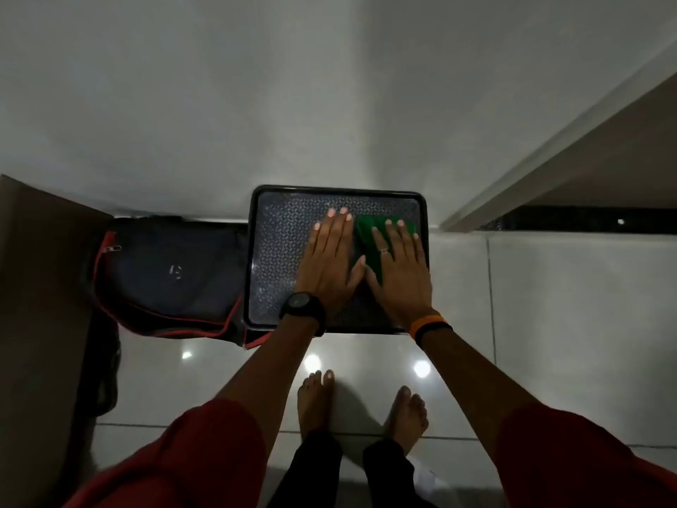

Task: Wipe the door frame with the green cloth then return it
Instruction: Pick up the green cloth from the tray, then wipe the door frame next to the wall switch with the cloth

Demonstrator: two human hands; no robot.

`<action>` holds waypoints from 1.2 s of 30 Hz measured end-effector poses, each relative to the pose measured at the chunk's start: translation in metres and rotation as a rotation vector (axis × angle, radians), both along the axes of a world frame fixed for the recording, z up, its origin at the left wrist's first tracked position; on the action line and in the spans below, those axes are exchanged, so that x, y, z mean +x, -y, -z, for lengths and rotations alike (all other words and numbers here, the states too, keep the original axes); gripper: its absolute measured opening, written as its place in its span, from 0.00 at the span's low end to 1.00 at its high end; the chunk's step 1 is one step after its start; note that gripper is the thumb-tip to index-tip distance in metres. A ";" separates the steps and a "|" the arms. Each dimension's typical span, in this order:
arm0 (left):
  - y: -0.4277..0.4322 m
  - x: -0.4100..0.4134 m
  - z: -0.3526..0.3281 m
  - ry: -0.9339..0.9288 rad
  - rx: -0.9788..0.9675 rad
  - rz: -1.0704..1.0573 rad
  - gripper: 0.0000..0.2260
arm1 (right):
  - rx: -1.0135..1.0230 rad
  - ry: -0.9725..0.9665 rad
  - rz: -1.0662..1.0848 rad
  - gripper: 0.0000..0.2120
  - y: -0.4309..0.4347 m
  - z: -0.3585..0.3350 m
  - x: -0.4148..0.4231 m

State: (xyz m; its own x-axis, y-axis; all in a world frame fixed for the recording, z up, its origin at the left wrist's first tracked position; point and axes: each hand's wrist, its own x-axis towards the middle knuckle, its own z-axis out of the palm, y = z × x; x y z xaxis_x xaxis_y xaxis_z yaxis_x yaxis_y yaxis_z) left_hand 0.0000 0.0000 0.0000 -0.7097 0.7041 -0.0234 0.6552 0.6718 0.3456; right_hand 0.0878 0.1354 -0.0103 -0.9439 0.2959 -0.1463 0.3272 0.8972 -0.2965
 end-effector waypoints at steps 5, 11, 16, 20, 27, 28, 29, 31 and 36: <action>-0.006 0.006 0.066 0.123 -0.142 -0.064 0.31 | 0.038 0.050 0.019 0.26 0.009 0.046 -0.003; -0.007 0.000 0.046 0.077 -0.173 -0.055 0.31 | -0.018 -0.079 0.079 0.26 -0.004 0.013 -0.015; -0.022 -0.007 -0.071 -0.080 0.026 -0.082 0.30 | 0.009 -0.355 0.118 0.22 -0.009 -0.097 -0.017; -0.033 -0.011 -0.203 -0.197 0.152 -0.114 0.30 | 0.057 -0.677 0.162 0.22 -0.017 -0.222 -0.021; -0.058 -0.026 -0.462 -0.470 0.404 -0.138 0.32 | 0.195 -1.094 0.178 0.17 -0.037 -0.469 -0.026; -0.061 -0.027 -0.499 -0.517 0.443 -0.136 0.32 | 0.217 -1.154 0.171 0.17 -0.040 -0.505 -0.024; -0.064 -0.028 -0.535 -0.560 0.482 -0.135 0.32 | 0.240 -1.212 0.168 0.17 -0.043 -0.541 -0.023; -0.070 -0.028 -0.604 -0.632 0.553 -0.127 0.32 | 0.286 -1.331 0.177 0.18 -0.048 -0.610 -0.022; -0.087 -0.020 -0.776 -0.829 0.720 -0.076 0.31 | 0.409 -1.660 0.157 0.21 -0.061 -0.778 -0.018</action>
